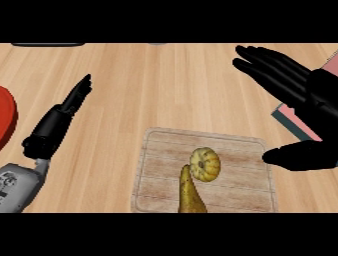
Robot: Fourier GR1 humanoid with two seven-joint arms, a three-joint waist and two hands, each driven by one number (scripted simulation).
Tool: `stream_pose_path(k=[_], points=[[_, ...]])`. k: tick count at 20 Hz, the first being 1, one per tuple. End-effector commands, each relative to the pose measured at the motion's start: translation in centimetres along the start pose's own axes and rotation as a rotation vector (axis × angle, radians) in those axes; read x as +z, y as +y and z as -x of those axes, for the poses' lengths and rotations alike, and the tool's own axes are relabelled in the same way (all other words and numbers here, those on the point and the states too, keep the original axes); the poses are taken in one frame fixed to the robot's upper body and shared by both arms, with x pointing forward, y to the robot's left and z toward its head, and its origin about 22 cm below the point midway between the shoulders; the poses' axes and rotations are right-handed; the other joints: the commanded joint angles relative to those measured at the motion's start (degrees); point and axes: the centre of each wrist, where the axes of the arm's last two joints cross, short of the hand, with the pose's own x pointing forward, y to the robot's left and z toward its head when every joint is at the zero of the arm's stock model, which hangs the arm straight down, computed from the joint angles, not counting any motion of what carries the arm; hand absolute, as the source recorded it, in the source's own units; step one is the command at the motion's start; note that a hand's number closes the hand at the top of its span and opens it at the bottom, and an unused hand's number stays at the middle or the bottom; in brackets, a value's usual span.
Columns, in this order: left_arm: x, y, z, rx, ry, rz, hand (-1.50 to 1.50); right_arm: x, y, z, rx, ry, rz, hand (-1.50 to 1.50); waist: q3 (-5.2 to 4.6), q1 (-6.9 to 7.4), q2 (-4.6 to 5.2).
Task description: Pick the squash from the cutting board and place it in the cardboard box
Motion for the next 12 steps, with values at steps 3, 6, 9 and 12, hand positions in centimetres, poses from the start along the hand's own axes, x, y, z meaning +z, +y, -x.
stream_pose_path(k=[3,6,9,12], points=[[0.7,0.4,0.5,-0.012,-0.024,0.020,0.00,-0.4,-1.3,-4.9,0.258,-0.080,-0.191,-1.50,0.14,0.63,0.51],[-0.1,-0.2,-1.1,-0.010,-0.026,0.060,0.00,-0.9,0.7,-6.4,0.372,0.007,-0.334,-1.50,0.05,1.19,0.40],[-1.1,0.4,-1.1,-0.029,-0.032,0.023,0.00,-0.7,2.4,-7.3,0.492,0.043,-0.503,-1.50,0.00,0.49,0.58],[0.0,1.3,-1.4,-0.024,-0.019,0.046,0.00,-0.8,5.3,-9.6,0.575,0.057,-0.603,-1.50,0.01,1.34,0.28]])
